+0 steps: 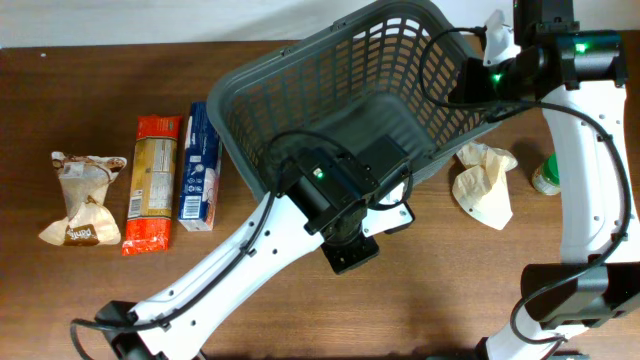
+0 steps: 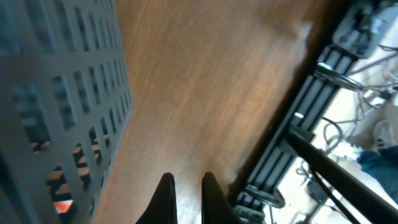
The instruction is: Pack container
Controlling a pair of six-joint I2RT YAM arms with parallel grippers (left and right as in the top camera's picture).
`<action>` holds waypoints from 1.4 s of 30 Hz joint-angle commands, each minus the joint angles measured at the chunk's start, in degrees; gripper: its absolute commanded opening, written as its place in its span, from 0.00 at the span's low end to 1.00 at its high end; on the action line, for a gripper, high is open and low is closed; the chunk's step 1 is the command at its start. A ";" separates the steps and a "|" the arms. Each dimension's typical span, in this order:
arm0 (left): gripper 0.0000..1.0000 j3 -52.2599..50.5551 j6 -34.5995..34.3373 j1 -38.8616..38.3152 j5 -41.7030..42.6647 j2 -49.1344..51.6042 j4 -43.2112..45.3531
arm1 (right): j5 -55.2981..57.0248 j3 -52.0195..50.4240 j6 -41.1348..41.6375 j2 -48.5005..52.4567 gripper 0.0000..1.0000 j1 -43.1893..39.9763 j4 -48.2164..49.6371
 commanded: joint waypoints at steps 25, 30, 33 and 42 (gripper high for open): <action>0.02 -5.60 -1.01 18.93 -3.78 0.02 7.69 | 2.67 0.61 -2.19 0.31 0.04 3.58 -11.10; 0.02 -5.60 -2.03 19.65 -3.96 -0.11 7.17 | 5.73 0.63 -3.34 0.28 0.04 5.05 -7.93; 0.02 -5.44 -3.76 19.65 -3.78 -1.68 5.95 | 5.66 1.77 -3.10 0.13 0.04 3.87 -6.21; 0.02 0.46 -7.65 19.67 -6.97 -17.51 10.25 | 5.64 11.93 -0.39 0.02 0.04 -5.60 -1.84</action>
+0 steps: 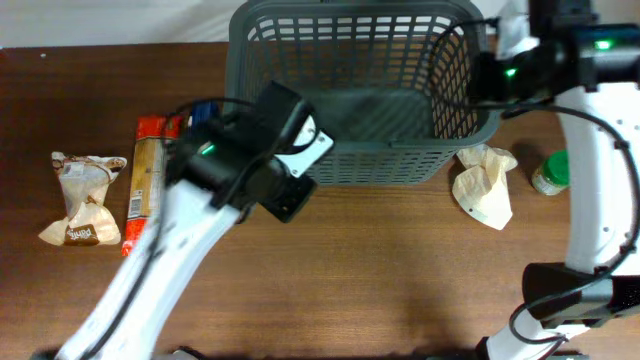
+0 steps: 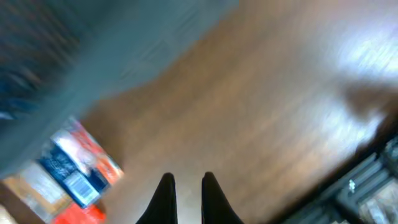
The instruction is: Pack container
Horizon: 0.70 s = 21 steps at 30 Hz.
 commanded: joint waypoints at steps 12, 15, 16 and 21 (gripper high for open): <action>0.05 3.72 -9.42 13.16 -19.63 -15.74 6.32 | 1.77 2.67 3.19 5.29 0.04 -9.86 7.19; 0.04 3.72 -9.40 15.45 -19.63 -15.74 5.73 | 1.42 2.67 5.75 9.57 0.04 -9.86 7.13; 0.04 3.69 -9.40 15.85 -19.63 -15.74 5.53 | 0.87 2.67 5.70 10.56 0.04 -9.86 7.13; 0.03 3.69 -9.40 16.68 -19.65 -15.67 4.46 | -2.64 2.67 5.68 13.42 0.04 -9.33 6.80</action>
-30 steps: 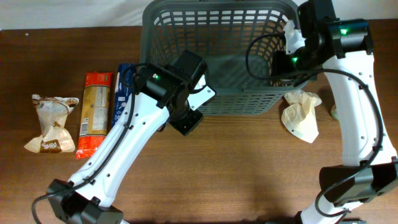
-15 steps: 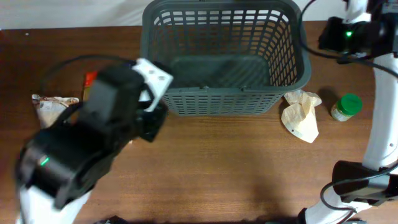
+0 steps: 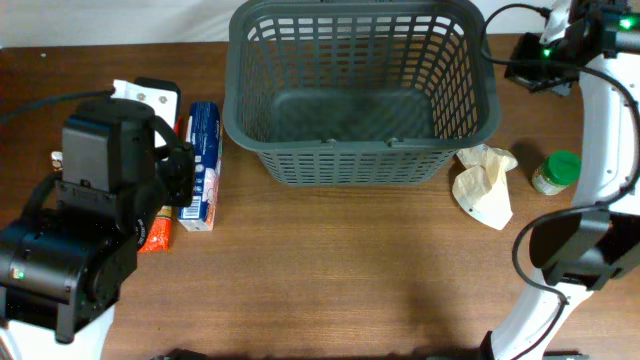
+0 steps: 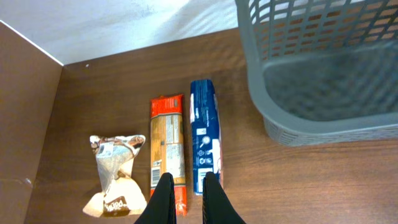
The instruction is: Pack container
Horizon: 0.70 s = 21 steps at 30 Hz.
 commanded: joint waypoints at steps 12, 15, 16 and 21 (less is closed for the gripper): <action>0.03 0.20 -0.66 0.48 -1.66 0.37 -3.52 | -3.06 0.68 -1.05 0.39 0.04 6.73 2.82; 0.03 0.20 -0.85 3.21 -1.66 0.42 -4.66 | -3.04 0.68 -1.09 0.39 0.04 6.64 2.80; 0.04 0.20 -0.92 4.66 -1.66 0.42 -4.72 | -2.80 0.68 -1.27 0.39 0.04 6.62 2.71; 0.32 0.20 -4.87 16.02 -0.92 1.01 -2.62 | 7.58 0.98 -1.22 -1.90 0.04 4.66 -0.98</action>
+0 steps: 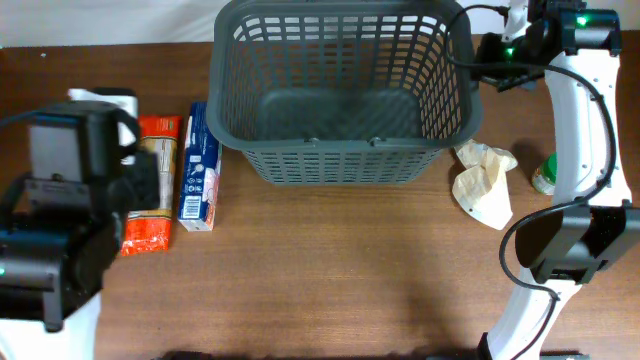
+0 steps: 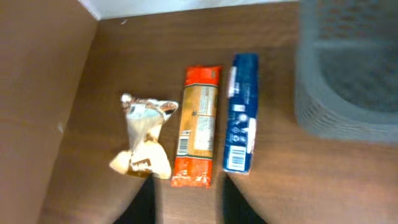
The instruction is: Pack container
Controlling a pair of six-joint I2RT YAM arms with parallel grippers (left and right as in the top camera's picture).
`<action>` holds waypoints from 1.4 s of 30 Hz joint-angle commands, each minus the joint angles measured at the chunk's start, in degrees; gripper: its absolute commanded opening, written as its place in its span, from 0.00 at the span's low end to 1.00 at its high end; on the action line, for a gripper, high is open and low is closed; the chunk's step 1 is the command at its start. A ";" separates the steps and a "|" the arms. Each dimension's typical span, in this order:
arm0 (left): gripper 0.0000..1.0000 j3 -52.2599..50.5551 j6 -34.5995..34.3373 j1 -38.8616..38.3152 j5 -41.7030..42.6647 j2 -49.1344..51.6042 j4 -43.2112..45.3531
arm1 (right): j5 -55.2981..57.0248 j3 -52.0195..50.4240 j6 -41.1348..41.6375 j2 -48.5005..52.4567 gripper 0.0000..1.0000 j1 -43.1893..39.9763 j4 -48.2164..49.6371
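Note:
The grey mesh basket (image 1: 340,90) stands at the back middle of the table; its corner shows in the left wrist view as basket (image 2: 354,68). To its left lie a blue box (image 2: 242,121), an orange-red packet (image 2: 199,124) and a brown-and-white snack bag (image 2: 143,140). My left gripper (image 2: 191,205) hangs high above them, open, with the orange-red packet's near end between its fingers (image 2: 144,202). In the overhead view the left arm (image 1: 70,210) covers the snack bag. My right gripper (image 1: 492,52) is beside the basket's right rim; its jaws are too small to read.
A crumpled beige bag (image 1: 483,185) and a green-lidded jar (image 1: 548,175) lie right of the basket. The table's left edge and a brown side wall (image 2: 37,93) are close to the snack bag. Bare wood stretches along the front of the table (image 1: 350,280).
My left gripper's fingers, close together before, now stand wide apart. The left wrist view has shifted left, centring on the packets. The basket sits slightly further left, and the right gripper too.
At first my left arm reached across the basket's front, fingers shut, the basket skewed, my right gripper at its right rim. Then the basket stood square at the back and the left arm was further left. Then it hung shut over the packets, now open.

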 commanded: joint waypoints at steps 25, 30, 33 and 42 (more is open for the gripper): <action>0.79 0.20 25.24 14.47 20.74 46.99 6.58 | 9.22 1.14 10.16 -19.85 0.99 -30.84 -12.11; 0.99 0.20 25.24 14.45 26.49 51.74 8.00 | 9.22 1.14 10.16 -19.85 0.99 -30.84 -12.11; 0.99 0.20 25.29 14.25 26.51 51.74 8.37 | 9.22 1.11 10.16 -19.85 0.99 -30.84 -12.11; 0.99 -0.68 25.68 10.75 25.94 53.13 8.68 | 9.22 1.11 10.16 -19.85 0.99 -30.84 -12.11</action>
